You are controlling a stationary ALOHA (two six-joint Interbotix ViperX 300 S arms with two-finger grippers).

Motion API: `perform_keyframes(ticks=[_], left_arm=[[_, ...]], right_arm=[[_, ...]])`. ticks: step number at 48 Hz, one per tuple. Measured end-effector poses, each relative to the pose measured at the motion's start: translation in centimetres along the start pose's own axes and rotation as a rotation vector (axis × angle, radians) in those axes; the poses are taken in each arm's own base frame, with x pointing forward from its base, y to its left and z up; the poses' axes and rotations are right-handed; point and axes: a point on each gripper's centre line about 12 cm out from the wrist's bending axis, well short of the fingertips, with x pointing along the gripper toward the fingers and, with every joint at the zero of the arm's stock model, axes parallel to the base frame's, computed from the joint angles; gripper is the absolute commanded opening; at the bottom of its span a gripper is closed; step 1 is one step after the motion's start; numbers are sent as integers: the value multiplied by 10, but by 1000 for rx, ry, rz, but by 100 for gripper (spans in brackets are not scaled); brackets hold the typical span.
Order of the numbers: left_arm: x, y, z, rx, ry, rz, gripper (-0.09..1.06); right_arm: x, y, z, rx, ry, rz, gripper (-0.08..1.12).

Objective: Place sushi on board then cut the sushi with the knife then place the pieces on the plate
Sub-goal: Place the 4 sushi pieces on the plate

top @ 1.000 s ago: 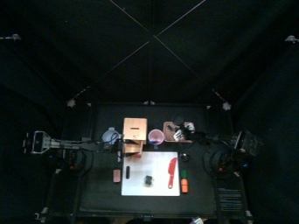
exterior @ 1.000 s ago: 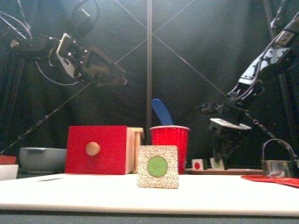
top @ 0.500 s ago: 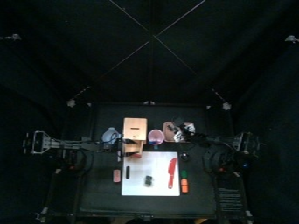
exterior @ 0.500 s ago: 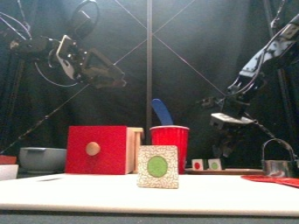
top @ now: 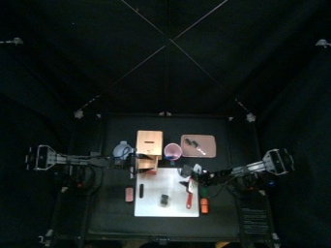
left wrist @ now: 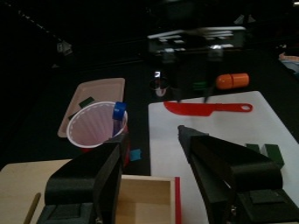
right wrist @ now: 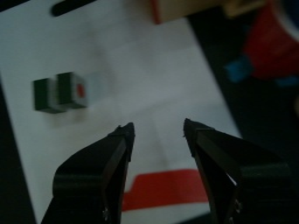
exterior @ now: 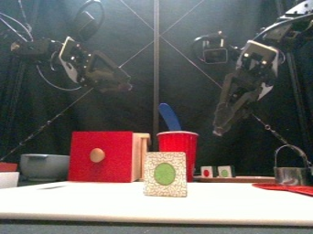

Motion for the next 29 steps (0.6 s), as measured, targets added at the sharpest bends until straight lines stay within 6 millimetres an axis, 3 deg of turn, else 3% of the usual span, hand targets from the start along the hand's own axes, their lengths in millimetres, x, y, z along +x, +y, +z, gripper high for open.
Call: perform_keyframes(ticks=[13,29], left_arm=[[0,1,0,-8,-1,6,85],[0,1,0,-6,-2,5,85]], right_arm=[[34,38,15,-37,11,2,84],[42,51,14,-23,24,30,84]])
